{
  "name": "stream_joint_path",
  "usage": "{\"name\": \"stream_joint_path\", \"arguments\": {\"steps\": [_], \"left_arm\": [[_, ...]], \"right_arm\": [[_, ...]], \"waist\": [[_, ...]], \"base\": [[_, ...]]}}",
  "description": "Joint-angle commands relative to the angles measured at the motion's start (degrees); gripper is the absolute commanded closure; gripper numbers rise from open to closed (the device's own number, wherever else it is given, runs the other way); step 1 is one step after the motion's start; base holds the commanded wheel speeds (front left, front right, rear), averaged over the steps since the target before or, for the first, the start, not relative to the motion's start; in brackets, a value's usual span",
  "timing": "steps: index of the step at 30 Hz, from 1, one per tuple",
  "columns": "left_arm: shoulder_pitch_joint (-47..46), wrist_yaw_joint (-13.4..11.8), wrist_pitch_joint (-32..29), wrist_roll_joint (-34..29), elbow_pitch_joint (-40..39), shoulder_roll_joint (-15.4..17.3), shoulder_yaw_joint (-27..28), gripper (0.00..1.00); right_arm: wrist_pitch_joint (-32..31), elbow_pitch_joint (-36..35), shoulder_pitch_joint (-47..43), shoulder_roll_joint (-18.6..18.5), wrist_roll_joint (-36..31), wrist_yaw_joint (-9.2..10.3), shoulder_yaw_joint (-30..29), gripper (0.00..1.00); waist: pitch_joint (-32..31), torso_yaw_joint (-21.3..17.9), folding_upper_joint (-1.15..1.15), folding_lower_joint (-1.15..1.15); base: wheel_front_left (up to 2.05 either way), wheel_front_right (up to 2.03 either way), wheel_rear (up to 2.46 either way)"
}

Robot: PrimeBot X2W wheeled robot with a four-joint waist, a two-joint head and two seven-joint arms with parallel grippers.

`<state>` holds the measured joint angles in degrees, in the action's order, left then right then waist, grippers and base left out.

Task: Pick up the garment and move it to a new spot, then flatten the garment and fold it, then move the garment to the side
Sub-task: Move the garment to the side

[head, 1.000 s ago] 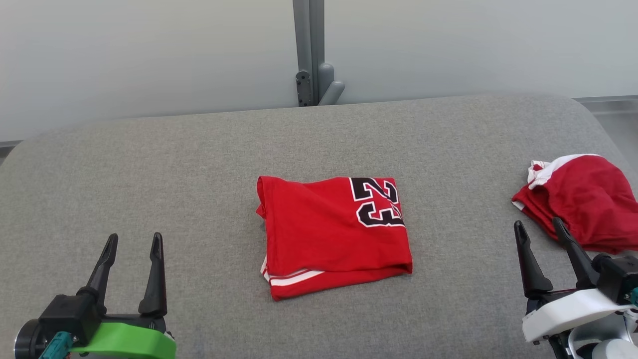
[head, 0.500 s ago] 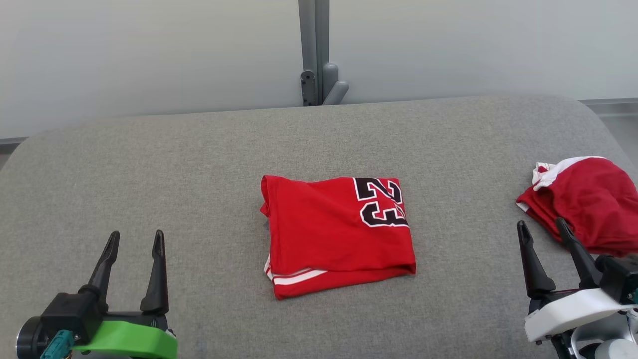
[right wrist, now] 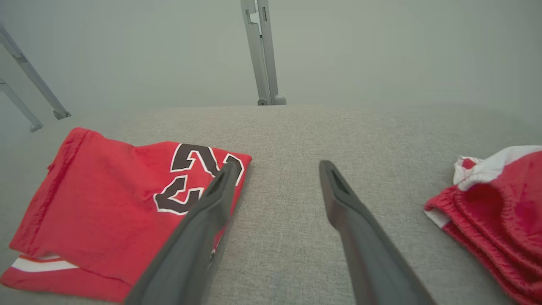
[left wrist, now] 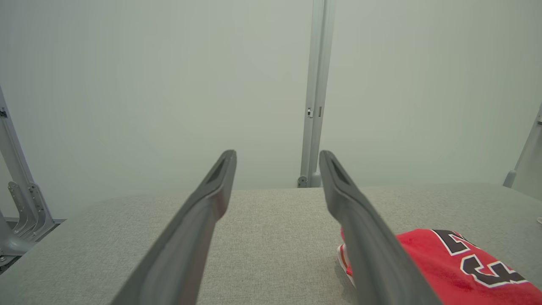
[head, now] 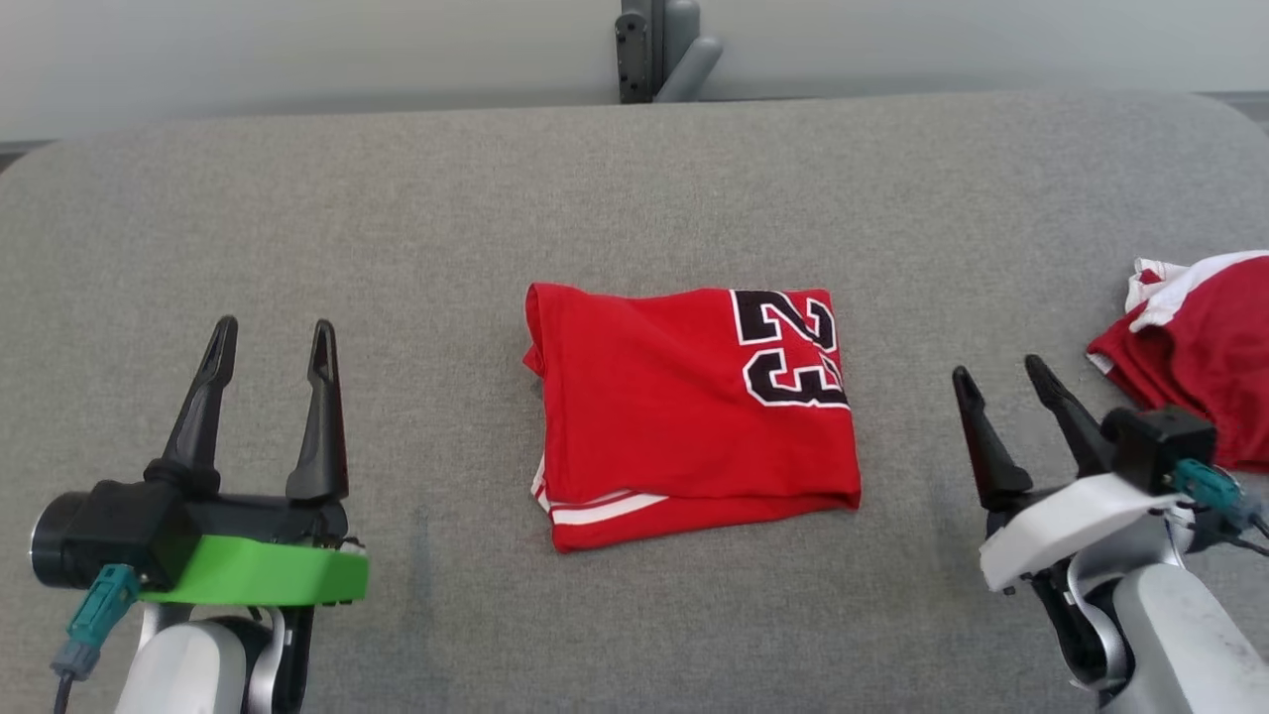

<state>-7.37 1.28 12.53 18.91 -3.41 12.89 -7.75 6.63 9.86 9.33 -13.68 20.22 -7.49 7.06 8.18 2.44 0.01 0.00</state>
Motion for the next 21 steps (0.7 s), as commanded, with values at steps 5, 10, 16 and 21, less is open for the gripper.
{"name": "stream_joint_path", "arguments": {"steps": [5, 10, 16, 21], "left_arm": [[-3.8, 0.8, 1.3, -0.5, 1.5, -0.9, -0.6, 0.00], [-5.9, 1.4, 2.1, -0.9, 3.0, -1.7, -1.0, 0.00], [-6.7, 1.8, 2.4, -1.2, 4.5, -2.3, -0.7, 0.00], [-6.2, 1.9, 2.6, -1.5, 4.9, -2.5, -0.2, 0.00]], "right_arm": [[0.8, 7.2, 6.3, 0.2, 2.0, 0.01, 5.7, 0.00], [0.9, 14.9, 11.1, 1.0, 4.3, 0.01, 10.3, 0.00], [0.8, 21.5, 14.9, 1.3, 8.0, 0.01, 15.8, 0.03], [1.0, 24.0, 15.8, 0.3, 10.9, 0.01, 19.0, 1.00]], "waist": [[7.7, 3.2, -0.01, 0.00], [9.8, 4.2, -0.01, 0.00], [10.3, 4.4, -0.01, 0.00], [9.7, 3.9, -0.01, 0.00]], "base": [[0.00, 0.00, 0.00], [0.00, 0.00, 0.00], [0.00, 0.00, 0.00], [0.00, 0.00, 0.00]]}}
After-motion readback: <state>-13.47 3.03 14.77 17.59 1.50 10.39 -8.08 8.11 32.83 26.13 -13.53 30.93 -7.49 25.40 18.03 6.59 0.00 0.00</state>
